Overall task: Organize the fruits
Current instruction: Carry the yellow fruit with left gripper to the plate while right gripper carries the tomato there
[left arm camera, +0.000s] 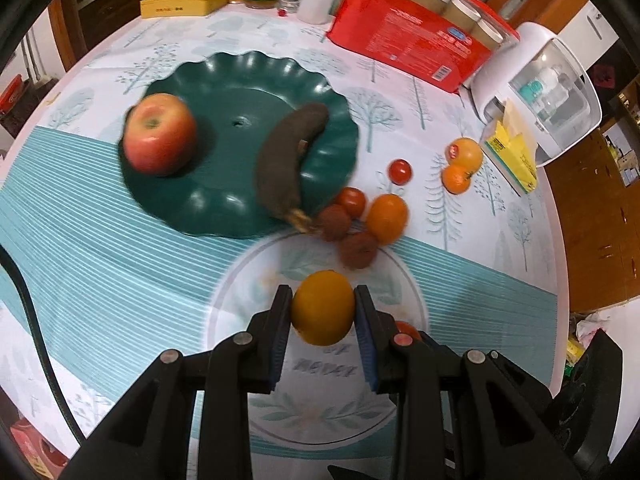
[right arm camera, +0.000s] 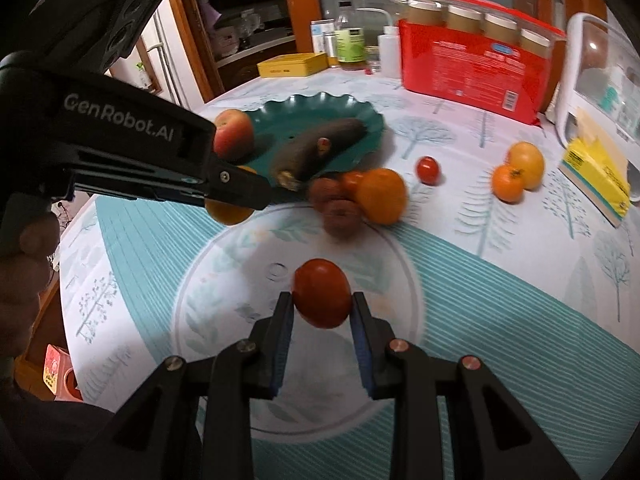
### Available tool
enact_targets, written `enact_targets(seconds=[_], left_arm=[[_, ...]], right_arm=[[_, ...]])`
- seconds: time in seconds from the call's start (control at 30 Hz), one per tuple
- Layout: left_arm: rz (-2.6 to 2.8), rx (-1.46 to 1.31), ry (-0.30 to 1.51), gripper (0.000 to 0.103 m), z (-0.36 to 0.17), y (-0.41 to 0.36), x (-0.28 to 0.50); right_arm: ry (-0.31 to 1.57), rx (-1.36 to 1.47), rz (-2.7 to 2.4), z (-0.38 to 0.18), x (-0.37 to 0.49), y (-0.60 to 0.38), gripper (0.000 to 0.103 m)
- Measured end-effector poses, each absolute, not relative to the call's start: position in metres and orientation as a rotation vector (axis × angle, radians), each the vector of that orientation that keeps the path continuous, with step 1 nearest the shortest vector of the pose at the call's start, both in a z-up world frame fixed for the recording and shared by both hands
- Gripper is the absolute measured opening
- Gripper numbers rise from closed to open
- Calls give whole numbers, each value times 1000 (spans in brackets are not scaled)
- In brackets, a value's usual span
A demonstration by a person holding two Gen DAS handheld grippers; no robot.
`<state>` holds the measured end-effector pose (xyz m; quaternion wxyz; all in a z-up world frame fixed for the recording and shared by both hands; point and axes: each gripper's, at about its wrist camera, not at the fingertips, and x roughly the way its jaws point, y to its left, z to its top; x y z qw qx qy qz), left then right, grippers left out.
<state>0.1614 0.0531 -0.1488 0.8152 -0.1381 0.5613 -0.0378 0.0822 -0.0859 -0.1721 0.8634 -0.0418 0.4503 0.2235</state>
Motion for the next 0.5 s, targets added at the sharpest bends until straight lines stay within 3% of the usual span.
enact_targets(seconds=[0.5], left_arm=[[-102, -224, 1168, 29, -130, 131, 181]], right_arm=[[896, -50, 425, -160, 106, -6, 29]])
